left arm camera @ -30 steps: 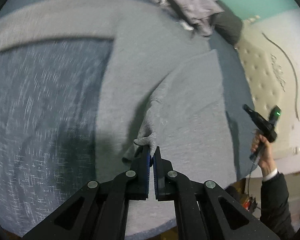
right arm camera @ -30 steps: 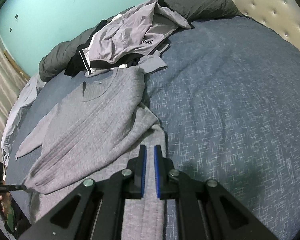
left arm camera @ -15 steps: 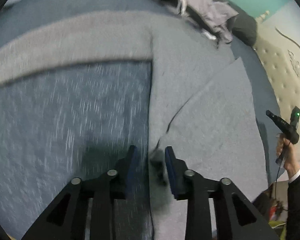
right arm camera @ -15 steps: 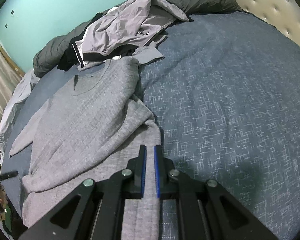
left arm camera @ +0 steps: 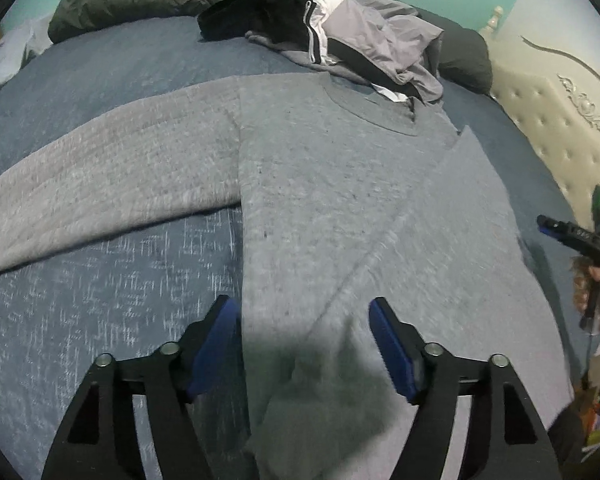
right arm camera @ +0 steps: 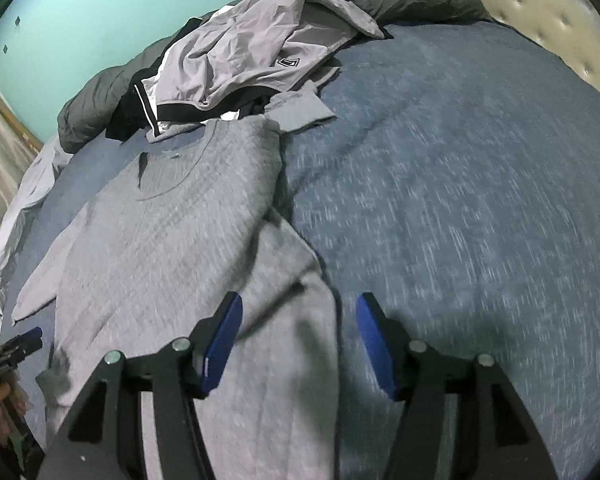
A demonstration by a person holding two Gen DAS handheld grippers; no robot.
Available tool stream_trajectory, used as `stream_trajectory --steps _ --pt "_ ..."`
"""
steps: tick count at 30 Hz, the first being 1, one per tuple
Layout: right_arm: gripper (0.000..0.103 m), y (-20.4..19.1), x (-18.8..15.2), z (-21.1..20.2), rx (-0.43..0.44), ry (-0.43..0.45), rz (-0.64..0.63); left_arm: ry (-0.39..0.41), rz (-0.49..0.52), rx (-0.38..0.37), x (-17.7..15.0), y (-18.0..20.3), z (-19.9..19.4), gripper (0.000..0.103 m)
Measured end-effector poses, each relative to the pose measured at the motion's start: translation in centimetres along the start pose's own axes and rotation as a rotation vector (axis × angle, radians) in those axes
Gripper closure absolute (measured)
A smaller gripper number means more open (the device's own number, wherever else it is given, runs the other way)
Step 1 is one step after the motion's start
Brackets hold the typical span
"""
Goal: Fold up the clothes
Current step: 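Open both tools and release the folded sweatshirt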
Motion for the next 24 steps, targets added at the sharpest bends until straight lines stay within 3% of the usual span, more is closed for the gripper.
stream_trajectory --steps 12,24 --pt "0.042 -2.2 10.1 2.2 0.006 -0.009 0.063 0.053 -0.008 0.022 2.7 0.4 2.6 0.018" --pt "0.042 -3.7 17.5 5.0 -0.046 -0.034 0.07 0.09 0.022 0.026 2.7 0.5 3.2 0.018"
Point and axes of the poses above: each gripper's, at about its wrist camera, not at the fingertips, and z roughly the way its jaws point, y to its right, x to its top, the point moved 8 cm from there along z, roughly the way its jaws point, and after that the axes turned 15 degrees about -y, right-handed, at the moved point
